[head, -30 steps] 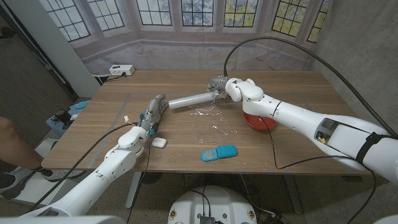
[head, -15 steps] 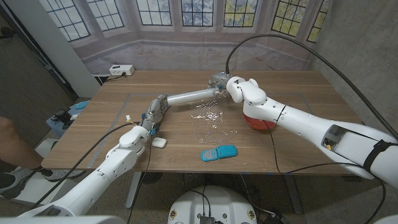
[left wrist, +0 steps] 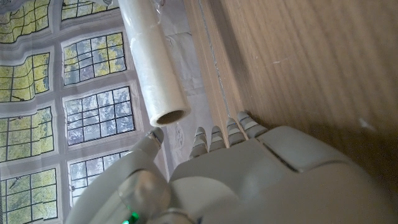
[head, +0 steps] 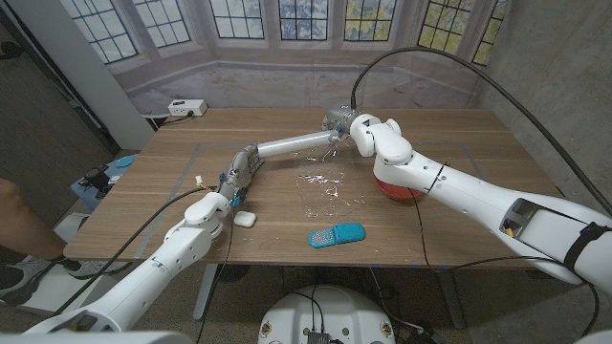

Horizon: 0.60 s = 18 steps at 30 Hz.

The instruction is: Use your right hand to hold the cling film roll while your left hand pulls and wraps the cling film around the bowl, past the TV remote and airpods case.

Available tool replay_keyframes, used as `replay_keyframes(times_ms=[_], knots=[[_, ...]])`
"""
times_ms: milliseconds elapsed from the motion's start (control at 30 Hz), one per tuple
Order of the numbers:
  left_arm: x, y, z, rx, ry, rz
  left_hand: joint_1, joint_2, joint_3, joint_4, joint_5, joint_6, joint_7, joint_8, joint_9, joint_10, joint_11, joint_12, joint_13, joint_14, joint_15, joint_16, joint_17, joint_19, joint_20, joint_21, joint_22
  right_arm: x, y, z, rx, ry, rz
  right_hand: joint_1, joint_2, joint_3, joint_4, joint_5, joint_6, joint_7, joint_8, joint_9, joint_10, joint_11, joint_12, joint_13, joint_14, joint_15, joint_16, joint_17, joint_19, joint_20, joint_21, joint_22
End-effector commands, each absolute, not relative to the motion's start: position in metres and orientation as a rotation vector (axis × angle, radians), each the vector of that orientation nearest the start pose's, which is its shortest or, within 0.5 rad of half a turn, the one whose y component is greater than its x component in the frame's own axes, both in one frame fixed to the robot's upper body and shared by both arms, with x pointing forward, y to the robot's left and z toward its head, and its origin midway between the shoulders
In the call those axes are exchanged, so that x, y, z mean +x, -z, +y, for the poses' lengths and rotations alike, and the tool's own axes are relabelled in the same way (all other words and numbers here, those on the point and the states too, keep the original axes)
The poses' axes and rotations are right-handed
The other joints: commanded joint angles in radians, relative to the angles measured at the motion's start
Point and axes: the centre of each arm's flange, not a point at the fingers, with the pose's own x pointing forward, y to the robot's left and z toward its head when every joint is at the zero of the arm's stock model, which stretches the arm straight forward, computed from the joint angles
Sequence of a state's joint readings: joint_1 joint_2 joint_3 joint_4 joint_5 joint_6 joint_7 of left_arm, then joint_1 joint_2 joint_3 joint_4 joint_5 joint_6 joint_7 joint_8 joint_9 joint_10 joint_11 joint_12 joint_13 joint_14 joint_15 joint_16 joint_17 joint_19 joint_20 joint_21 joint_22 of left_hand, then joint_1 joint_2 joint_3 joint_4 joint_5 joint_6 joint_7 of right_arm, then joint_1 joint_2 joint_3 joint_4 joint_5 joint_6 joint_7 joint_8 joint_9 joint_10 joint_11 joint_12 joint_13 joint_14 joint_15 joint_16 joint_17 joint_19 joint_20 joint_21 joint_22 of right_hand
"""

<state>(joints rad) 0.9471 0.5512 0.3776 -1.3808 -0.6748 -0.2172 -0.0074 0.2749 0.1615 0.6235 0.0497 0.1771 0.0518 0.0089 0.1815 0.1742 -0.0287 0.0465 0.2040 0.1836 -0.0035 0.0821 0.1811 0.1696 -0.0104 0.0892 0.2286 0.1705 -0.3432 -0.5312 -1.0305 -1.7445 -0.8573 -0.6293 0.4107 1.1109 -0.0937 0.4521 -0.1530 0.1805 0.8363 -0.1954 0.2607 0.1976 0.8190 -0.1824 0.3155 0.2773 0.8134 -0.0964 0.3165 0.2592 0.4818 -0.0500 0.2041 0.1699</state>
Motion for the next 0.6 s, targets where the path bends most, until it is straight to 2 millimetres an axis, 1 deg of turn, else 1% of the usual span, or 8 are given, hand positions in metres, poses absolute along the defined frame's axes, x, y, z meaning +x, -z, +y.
replay_keyframes(times_ms=[33, 433, 500, 600], knots=[[0.647, 0.080, 0.284, -0.039, 0.242, -0.461, -0.006, 0.002, 0.009, -0.001, -0.002, 0.008, 0.000, 0.002, 0.003, 0.005, 0.005, 0.001, 0.003, 0.005, 0.002, 0.000, 0.002, 0.005, 0.000, -0.004, 0.004, 0.587, -0.100, -0.072, -1.686, 0.060, -0.449, 0.007, 0.050, -0.003, 0.001, 0.000, 0.011, 0.008, -0.001, 0.004, 0.006, 0.005, -0.004, 0.002, 0.010, -0.133, 0.003, 0.002, 0.010, -0.056, 0.002, 0.004], [0.648, 0.079, 0.281, -0.030, 0.249, -0.461, -0.007, 0.001, 0.011, -0.001, -0.002, 0.007, 0.000, 0.001, 0.003, 0.005, 0.005, 0.001, 0.003, 0.005, 0.002, 0.000, 0.002, 0.006, -0.001, -0.007, 0.004, 0.582, -0.098, -0.082, -1.666, 0.088, -0.446, 0.015, 0.055, -0.005, -0.004, 0.000, 0.020, 0.011, -0.001, 0.004, 0.015, 0.007, -0.003, 0.001, 0.012, -0.135, 0.003, 0.001, 0.015, -0.055, 0.002, 0.004], [0.647, 0.078, 0.281, -0.029, 0.250, -0.462, -0.007, 0.001, 0.012, -0.002, -0.003, 0.004, -0.015, 0.000, 0.003, 0.004, 0.007, 0.000, 0.003, 0.005, 0.003, -0.001, 0.002, 0.007, 0.000, -0.008, 0.004, 0.582, -0.098, -0.084, -1.661, 0.095, -0.443, 0.016, 0.056, -0.006, -0.004, 0.000, 0.022, 0.011, -0.002, 0.004, 0.017, 0.009, -0.002, 0.001, 0.015, -0.135, 0.003, 0.001, 0.015, -0.055, 0.002, 0.004], [0.647, 0.078, 0.281, -0.028, 0.251, -0.462, -0.007, 0.000, 0.012, -0.003, -0.003, 0.003, -0.017, 0.000, 0.003, 0.003, 0.013, 0.000, 0.003, 0.005, 0.009, -0.001, 0.001, 0.007, 0.001, -0.010, 0.004, 0.583, -0.098, -0.085, -1.656, 0.097, -0.444, 0.018, 0.060, -0.008, -0.005, 0.000, 0.029, 0.011, 0.000, 0.004, 0.023, 0.012, -0.001, 0.001, 0.022, -0.135, 0.007, 0.002, 0.019, -0.058, 0.003, 0.004]])
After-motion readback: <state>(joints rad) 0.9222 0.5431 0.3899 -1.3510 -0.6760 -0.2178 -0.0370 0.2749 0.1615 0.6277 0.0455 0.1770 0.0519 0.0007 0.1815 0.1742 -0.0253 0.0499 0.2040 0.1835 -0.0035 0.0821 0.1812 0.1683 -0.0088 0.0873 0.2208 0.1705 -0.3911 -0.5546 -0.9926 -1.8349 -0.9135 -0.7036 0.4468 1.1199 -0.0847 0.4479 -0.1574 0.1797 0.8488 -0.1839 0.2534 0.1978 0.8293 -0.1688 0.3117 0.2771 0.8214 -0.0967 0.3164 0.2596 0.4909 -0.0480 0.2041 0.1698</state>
